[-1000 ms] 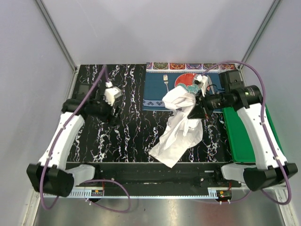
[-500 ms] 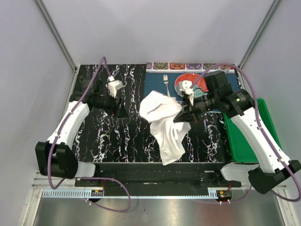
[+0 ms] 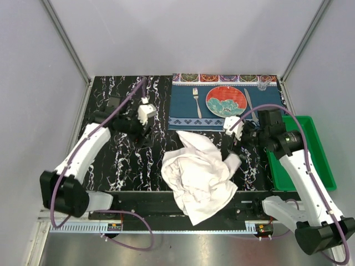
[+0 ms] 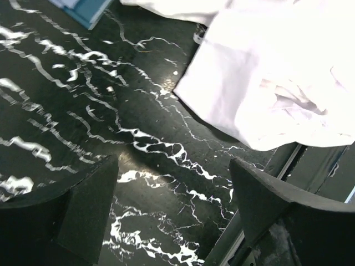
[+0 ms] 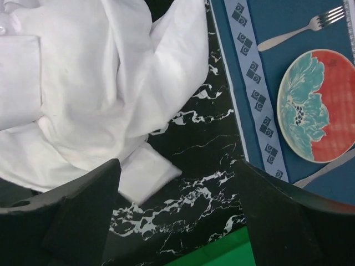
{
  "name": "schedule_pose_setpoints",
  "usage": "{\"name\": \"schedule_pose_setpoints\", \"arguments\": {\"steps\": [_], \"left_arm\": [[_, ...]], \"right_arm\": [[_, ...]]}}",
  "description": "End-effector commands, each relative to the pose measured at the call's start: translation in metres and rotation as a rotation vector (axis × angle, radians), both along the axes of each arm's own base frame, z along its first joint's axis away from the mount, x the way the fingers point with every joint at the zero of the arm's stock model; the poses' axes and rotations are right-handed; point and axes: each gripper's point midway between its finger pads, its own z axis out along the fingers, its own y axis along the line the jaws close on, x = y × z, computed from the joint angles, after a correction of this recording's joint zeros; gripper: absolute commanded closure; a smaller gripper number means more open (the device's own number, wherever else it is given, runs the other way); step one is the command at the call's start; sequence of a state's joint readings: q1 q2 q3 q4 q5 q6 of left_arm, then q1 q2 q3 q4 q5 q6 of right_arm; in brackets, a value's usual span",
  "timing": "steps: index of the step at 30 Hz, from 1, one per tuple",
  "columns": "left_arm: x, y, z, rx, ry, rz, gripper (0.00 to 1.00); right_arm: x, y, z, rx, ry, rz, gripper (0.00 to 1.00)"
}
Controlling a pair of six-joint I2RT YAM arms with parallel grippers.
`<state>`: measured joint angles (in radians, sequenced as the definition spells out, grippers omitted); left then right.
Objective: Pin the brooch onto the clothing
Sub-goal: Place the clothes at the center of the board.
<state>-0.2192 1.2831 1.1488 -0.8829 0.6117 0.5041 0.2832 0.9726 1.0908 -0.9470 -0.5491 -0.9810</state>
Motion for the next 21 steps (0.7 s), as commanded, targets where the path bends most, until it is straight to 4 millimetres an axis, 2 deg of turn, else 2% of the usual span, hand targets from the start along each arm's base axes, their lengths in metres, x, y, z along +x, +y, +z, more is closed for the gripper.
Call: {"name": "schedule_pose_setpoints", "arguments": {"steps": [1, 2, 3, 5, 6, 10, 11, 12, 14, 16, 18, 19, 21], "left_arm": [[0.019, -0.018, -0.028, 0.075, -0.009, -0.072, 0.15], [0.021, -0.024, -0.032, 0.085, -0.005, -0.092, 0.15], [0.023, -0.029, -0.043, 0.098, 0.021, -0.104, 0.16], [0.030, -0.040, -0.047, 0.109, -0.001, -0.132, 0.16], [0.033, -0.044, -0.053, 0.115, 0.007, -0.142, 0.16], [0.051, -0.073, -0.047, 0.092, -0.055, -0.212, 0.18], [0.053, -0.087, -0.037, 0.048, -0.083, -0.266, 0.20], [0.053, -0.095, -0.036, 0.035, -0.129, -0.357, 0.20], [0.042, -0.117, -0.028, -0.002, -0.212, -0.506, 0.20], [0.046, -0.132, -0.027, 0.052, -0.352, -0.617, 0.20], [0.043, -0.148, -0.037, 0.134, -0.451, -0.722, 0.20], [0.041, -0.161, -0.039, 0.143, -0.497, -0.759, 0.20], [0.047, -0.170, -0.052, 0.193, -0.535, -0.810, 0.21]], "right_arm": [[-0.001, -0.009, 0.014, -0.044, 0.036, -0.022, 0.09], [-0.005, -0.008, 0.011, -0.049, 0.072, -0.011, 0.01], [-0.010, -0.009, 0.002, -0.070, 0.138, -0.002, 0.00], [-0.012, -0.013, -0.010, -0.110, 0.179, 0.011, 0.00], [-0.009, -0.016, -0.022, -0.134, 0.211, 0.002, 0.00], [-0.011, -0.027, -0.049, -0.213, 0.286, -0.020, 0.06], [-0.014, -0.028, -0.052, -0.213, 0.316, -0.032, 0.07], [-0.020, -0.029, -0.056, -0.216, 0.352, -0.042, 0.08], [-0.024, -0.031, -0.055, -0.194, 0.380, -0.081, 0.09], [-0.021, -0.043, -0.049, -0.153, 0.405, -0.147, 0.09], [-0.015, -0.059, -0.046, -0.128, 0.437, -0.220, 0.08], [-0.013, -0.063, -0.045, -0.112, 0.452, -0.238, 0.08], [-0.014, -0.068, -0.046, -0.103, 0.506, -0.260, 0.09]]}}
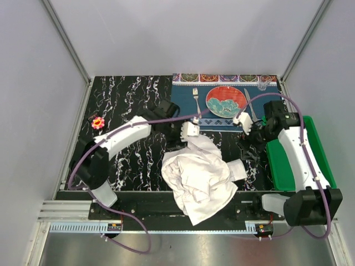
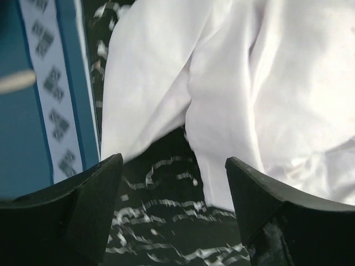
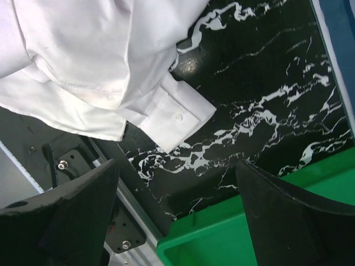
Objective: Pin the brooch onto the clothing
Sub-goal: Place the clothes at the center of the board.
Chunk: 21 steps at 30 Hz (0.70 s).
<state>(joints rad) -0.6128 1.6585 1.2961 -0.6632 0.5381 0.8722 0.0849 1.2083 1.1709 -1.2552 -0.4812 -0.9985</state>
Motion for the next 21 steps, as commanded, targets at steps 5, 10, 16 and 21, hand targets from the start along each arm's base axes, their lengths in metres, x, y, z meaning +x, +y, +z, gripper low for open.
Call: {"name": "schedule_pose_setpoints", "arguments": {"steps": [5, 10, 16, 21], "left_arm": [[0.032, -0.066, -0.018, 0.058, -0.299, -0.286, 0.23], [0.043, -0.088, -0.033, 0.074, -0.325, -0.283, 0.27], [0.054, -0.089, -0.056, 0.116, -0.339, -0.286, 0.40], [0.049, -0.080, -0.018, 0.083, -0.325, -0.183, 1.00]], "right_arm": [[-0.009, -0.020, 0.003, 0.016, 0.088, -0.105, 0.09], [-0.015, -0.023, -0.001, 0.004, 0.099, -0.115, 0.08], [-0.014, -0.023, -0.002, 0.007, 0.099, -0.123, 0.08], [-0.003, -0.033, -0.010, -0.042, 0.058, -0.144, 0.08]]}}
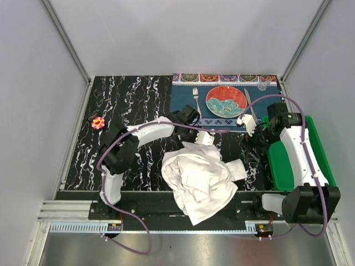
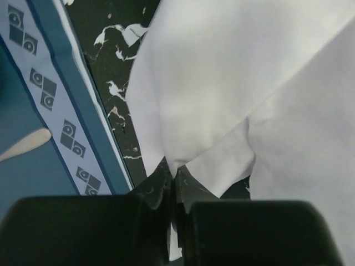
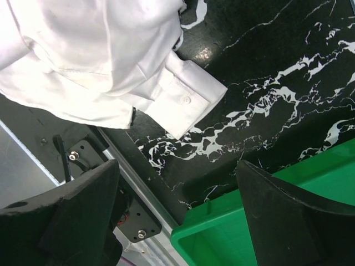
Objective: Pin the brooch onto the clothing
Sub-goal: Place the clothes at the center of the board.
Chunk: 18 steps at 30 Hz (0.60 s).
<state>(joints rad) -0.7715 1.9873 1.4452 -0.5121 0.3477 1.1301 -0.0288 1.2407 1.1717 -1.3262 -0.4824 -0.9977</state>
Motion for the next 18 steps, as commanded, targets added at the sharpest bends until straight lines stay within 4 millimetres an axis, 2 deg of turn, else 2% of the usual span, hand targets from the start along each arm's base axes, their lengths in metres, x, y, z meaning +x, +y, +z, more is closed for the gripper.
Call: {"name": "schedule_pose_setpoints", "arguments": {"steps": [1, 2, 3, 4, 5, 6, 7, 8, 9, 10, 11, 12, 13, 15, 18], "left_arm": [[0.008, -0.001, 0.065, -0.116, -0.063, 0.101, 1.00], [0.002, 0.005, 0.107, -0.195, -0.083, 0.124, 1.00], [-0.004, 0.014, 0.126, -0.250, -0.043, 0.197, 1.00], [0.000, 0.034, 0.139, -0.286, -0.031, 0.266, 1.00], [-0.004, 0.050, 0.180, -0.373, -0.062, 0.307, 1.00], [-0.003, 0.066, 0.196, -0.420, -0.033, 0.405, 1.00], [0.013, 0.098, 0.210, -0.451, -0.045, 0.518, 1.00], [0.014, 0.122, 0.234, -0.495, -0.082, 0.591, 1.00], [0.015, 0.143, 0.236, -0.493, -0.064, 0.678, 1.00], [0.025, 0.176, 0.242, -0.489, -0.090, 0.779, 1.00], [0.025, 0.198, 0.246, -0.470, -0.127, 0.850, 1.00], [0.024, 0.218, 0.241, -0.435, -0.130, 0.914, 1.00], [0.028, 0.247, 0.233, -0.395, -0.154, 1.021, 1.00], [0.021, 0.276, 0.225, -0.363, -0.140, 1.114, 1.00], [0.009, 0.286, 0.211, -0.349, -0.110, 1.154, 1.00]], "right_arm": [[0.008, -0.010, -0.002, -0.052, -0.053, -0.031, 0.08], [0.010, -0.011, -0.002, -0.058, -0.068, -0.031, 0.08], [0.012, -0.012, -0.001, -0.064, -0.077, -0.029, 0.08], [0.013, -0.012, 0.000, -0.060, -0.083, -0.024, 0.08], [0.014, -0.011, 0.002, -0.055, -0.093, -0.013, 0.08], [0.014, -0.008, 0.003, -0.045, -0.095, -0.002, 0.08], [0.015, -0.007, 0.004, -0.042, -0.101, 0.006, 0.08], [0.019, -0.005, 0.002, -0.041, -0.107, 0.016, 0.08], [0.020, -0.007, 0.000, -0.060, -0.110, 0.021, 0.07], [0.022, -0.009, -0.003, -0.078, -0.112, 0.020, 0.08], [0.021, 0.003, -0.010, -0.092, -0.114, 0.084, 0.08], [0.021, 0.004, -0.015, -0.126, -0.118, 0.108, 0.08], [0.019, 0.007, -0.020, -0.140, -0.114, 0.130, 0.09], [0.014, 0.020, -0.033, -0.161, -0.119, 0.203, 0.09], [0.006, 0.037, -0.051, -0.176, -0.103, 0.284, 0.11]]}}
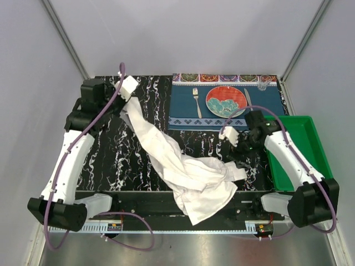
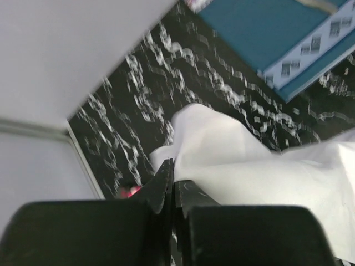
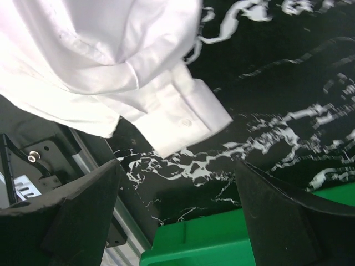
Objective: Pin the brooch onto the clothing
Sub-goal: Place the clothes at the center of the board.
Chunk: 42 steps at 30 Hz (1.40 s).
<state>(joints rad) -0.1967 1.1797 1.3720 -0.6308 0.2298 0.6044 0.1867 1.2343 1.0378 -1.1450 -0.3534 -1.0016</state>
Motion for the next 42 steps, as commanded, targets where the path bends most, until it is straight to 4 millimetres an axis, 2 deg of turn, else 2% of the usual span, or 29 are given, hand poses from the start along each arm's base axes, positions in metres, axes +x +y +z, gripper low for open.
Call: {"name": "schedule_pose_setpoints", "arguments": {"steps": [1, 4, 8, 14, 16, 20, 22, 23, 24, 26, 27, 29, 30, 32, 33, 35, 36, 38, 39, 41, 42], "left_arm": [[-0.020, 0.025, -0.071, 0.016, 0.239, 0.138, 1.00], [-0.022, 0.030, -0.082, 0.011, 0.277, 0.178, 1.00], [-0.019, 0.037, -0.088, -0.011, 0.308, 0.215, 1.00], [-0.008, 0.044, -0.082, -0.049, 0.333, 0.249, 1.00], [-0.006, 0.042, -0.083, -0.057, 0.345, 0.245, 1.00], [-0.004, 0.038, -0.081, -0.078, 0.351, 0.239, 1.00], [-0.005, 0.036, -0.081, -0.087, 0.356, 0.233, 1.00], [-0.005, 0.036, -0.081, -0.089, 0.357, 0.230, 1.00], [-0.006, 0.035, -0.080, -0.090, 0.355, 0.229, 1.00], [-0.007, 0.036, -0.080, -0.088, 0.356, 0.231, 1.00], [-0.008, 0.037, -0.078, -0.088, 0.351, 0.235, 1.00], [-0.011, 0.039, -0.075, -0.086, 0.349, 0.240, 1.00], [-0.013, 0.041, -0.071, -0.090, 0.341, 0.245, 1.00], [-0.016, 0.049, -0.068, -0.096, 0.341, 0.266, 1.00], [-0.017, 0.053, -0.065, -0.097, 0.335, 0.274, 1.00], [-0.020, 0.063, -0.061, -0.100, 0.333, 0.299, 1.00], [-0.022, 0.065, -0.057, -0.106, 0.321, 0.303, 1.00], [-0.027, 0.072, -0.050, -0.115, 0.313, 0.319, 1.00], [-0.031, 0.073, -0.044, -0.119, 0.302, 0.321, 1.00], [-0.038, 0.079, -0.037, -0.115, 0.295, 0.339, 1.00], [-0.044, 0.084, -0.031, -0.112, 0.278, 0.359, 1.00]], "right_arm": [[-0.004, 0.018, -0.022, -0.061, -0.014, 0.113, 0.13], [-0.012, 0.026, -0.043, -0.106, 0.014, 0.162, 0.14], [-0.009, 0.028, -0.063, -0.156, 0.002, 0.192, 0.14], [-0.019, 0.024, -0.089, -0.209, 0.067, 0.205, 0.16], [-0.025, 0.023, -0.100, -0.236, 0.088, 0.221, 0.16], [-0.024, 0.017, -0.112, -0.272, 0.095, 0.213, 0.18], [-0.024, 0.016, -0.118, -0.283, 0.100, 0.207, 0.24], [-0.024, 0.015, -0.120, -0.288, 0.103, 0.200, 0.28], [-0.026, 0.014, -0.122, -0.293, 0.110, 0.182, 0.54], [-0.020, 0.010, -0.122, -0.321, 0.086, 0.154, 0.91], [-0.016, 0.009, -0.116, -0.334, 0.069, 0.131, 1.00], [-0.016, 0.003, -0.101, -0.348, 0.060, 0.105, 1.00], [-0.011, 0.001, -0.077, -0.313, 0.015, 0.061, 1.00], [-0.005, -0.001, -0.046, -0.242, -0.043, -0.007, 1.00], [0.002, -0.013, -0.014, -0.206, -0.117, -0.081, 1.00], [0.006, -0.025, 0.016, -0.185, -0.179, -0.132, 1.00], [0.005, -0.034, 0.043, -0.173, -0.234, -0.156, 1.00], [0.005, -0.053, 0.068, -0.171, -0.287, -0.232, 1.00], [0.004, -0.059, 0.092, -0.160, -0.351, -0.263, 1.00], [0.005, -0.079, 0.116, -0.173, -0.423, -0.355, 1.00], [0.004, -0.086, 0.135, -0.178, -0.484, -0.392, 1.00]]}}
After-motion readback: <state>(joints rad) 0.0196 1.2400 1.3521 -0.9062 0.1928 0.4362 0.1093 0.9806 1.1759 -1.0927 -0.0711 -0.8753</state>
